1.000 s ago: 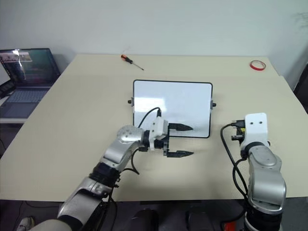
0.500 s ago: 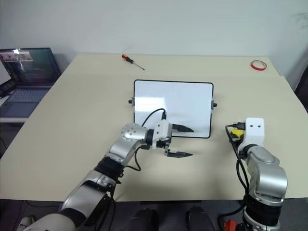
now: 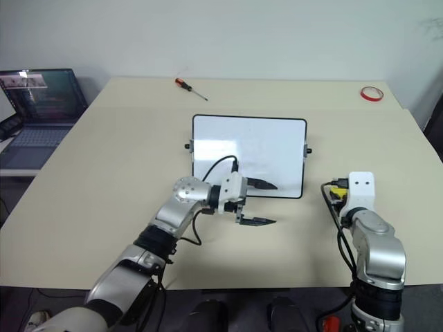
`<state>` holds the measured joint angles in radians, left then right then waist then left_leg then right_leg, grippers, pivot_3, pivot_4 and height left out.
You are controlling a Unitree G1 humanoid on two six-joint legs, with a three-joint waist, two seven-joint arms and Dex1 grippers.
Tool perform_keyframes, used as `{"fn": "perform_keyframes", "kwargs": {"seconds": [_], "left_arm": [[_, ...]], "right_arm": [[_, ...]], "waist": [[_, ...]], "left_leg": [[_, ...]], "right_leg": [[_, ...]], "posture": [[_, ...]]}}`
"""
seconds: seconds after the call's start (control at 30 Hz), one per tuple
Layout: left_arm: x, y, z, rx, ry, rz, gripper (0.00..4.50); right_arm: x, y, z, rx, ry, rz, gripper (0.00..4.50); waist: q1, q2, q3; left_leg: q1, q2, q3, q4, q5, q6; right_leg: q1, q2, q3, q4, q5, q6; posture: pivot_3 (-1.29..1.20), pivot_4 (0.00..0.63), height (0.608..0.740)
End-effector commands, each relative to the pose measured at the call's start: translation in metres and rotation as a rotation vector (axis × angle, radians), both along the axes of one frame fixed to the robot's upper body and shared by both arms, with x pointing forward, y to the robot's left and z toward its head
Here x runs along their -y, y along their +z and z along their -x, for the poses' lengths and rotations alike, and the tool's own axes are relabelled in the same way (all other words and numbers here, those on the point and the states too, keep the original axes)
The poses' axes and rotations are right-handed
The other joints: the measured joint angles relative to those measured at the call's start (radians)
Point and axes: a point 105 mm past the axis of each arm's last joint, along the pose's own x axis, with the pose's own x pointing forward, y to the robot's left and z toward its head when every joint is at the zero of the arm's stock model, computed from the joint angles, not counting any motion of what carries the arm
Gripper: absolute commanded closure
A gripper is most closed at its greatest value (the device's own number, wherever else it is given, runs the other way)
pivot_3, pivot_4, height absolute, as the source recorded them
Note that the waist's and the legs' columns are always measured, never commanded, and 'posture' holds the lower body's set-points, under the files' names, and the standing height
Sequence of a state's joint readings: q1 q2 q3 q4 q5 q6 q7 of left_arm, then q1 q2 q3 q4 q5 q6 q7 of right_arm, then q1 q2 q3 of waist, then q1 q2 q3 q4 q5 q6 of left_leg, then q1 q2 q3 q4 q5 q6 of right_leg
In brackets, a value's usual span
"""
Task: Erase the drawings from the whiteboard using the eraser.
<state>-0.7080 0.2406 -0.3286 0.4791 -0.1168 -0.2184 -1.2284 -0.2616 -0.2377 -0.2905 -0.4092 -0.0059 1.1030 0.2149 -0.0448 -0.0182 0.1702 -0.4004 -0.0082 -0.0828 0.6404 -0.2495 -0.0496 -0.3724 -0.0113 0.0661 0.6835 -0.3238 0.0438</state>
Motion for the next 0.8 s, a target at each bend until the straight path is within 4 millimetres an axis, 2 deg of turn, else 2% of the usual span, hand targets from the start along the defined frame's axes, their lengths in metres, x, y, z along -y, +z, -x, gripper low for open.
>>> {"fn": "perform_keyframes", "kwargs": {"seconds": [0.03, 0.1, 0.17, 0.23, 0.43, 0.63, 0.8], "left_arm": [[0.0, 0.012, -0.001, 0.037, 0.002, 0.027, 0.0], [0.0, 0.012, -0.001, 0.039, 0.004, 0.027, 0.0], [0.001, 0.012, -0.001, 0.04, 0.003, 0.026, 0.0], [0.001, 0.012, -0.001, 0.04, 0.001, 0.027, 0.0], [0.003, 0.011, 0.001, 0.041, -0.002, 0.028, 0.0], [0.0, 0.013, 0.001, 0.045, 0.003, 0.028, 0.0], [-0.009, 0.023, 0.001, 0.031, 0.055, 0.066, 0.0]], "right_arm": [[0.003, 0.011, -0.001, 0.045, 0.001, 0.015, 3.34], [0.004, 0.011, -0.001, 0.044, -0.002, 0.022, 3.34], [0.006, 0.01, 0.0, 0.038, -0.005, 0.044, 2.66], [0.009, 0.009, 0.0, 0.033, -0.014, 0.051, 2.17], [0.013, 0.008, 0.0, 0.028, -0.029, 0.065, 0.12], [0.013, 0.014, -0.002, 0.047, -0.04, 0.066, 0.05], [0.005, 0.027, 0.001, 0.103, -0.036, 0.03, 0.05]], "waist": [[0.0, 0.0, 0.0], [0.0, 0.0, 0.0], [0.0, 0.0, 0.0], [0.0, 0.0, 0.0], [0.0, 0.0, 0.0], [0.0, 0.0, 0.0], [-0.003, 0.0, 0.0]], "left_leg": [[0.0, 0.0, 0.0, 0.0, 0.0, 0.0], [0.0, 0.0, 0.0, 0.0, 0.0, 0.0], [0.0, 0.0, 0.0, 0.0, 0.0, 0.0], [0.0, 0.0, 0.0, 0.0, 0.0, 0.0], [0.0, 0.0, 0.0, 0.0, 0.0, 0.0], [0.0, 0.0, 0.0, 0.001, 0.0, 0.0], [0.0, 0.0, 0.0, 0.001, 0.0, 0.0]], "right_leg": [[0.0, 0.0, 0.0, 0.0, 0.0, 0.0], [0.0, 0.0, 0.0, 0.0, 0.0, 0.0], [0.0, 0.0, 0.0, 0.0, 0.0, 0.0], [0.0, 0.0, 0.0, 0.0, 0.0, 0.0], [0.0, 0.0, 0.0, 0.0, 0.0, 0.0], [0.0, 0.0, 0.0, 0.001, 0.0, 0.0], [0.0, 0.0, 0.001, 0.001, 0.0, 0.0]], "posture": [[0.0, 0.15, 0.74], [0.0, 0.15, 0.74], [0.0, 0.15, 0.74], [0.0, 0.15, 0.74], [0.0, 0.15, 0.74], [0.0, 0.15, 0.74], [0.0, 0.15, 0.74]]}}
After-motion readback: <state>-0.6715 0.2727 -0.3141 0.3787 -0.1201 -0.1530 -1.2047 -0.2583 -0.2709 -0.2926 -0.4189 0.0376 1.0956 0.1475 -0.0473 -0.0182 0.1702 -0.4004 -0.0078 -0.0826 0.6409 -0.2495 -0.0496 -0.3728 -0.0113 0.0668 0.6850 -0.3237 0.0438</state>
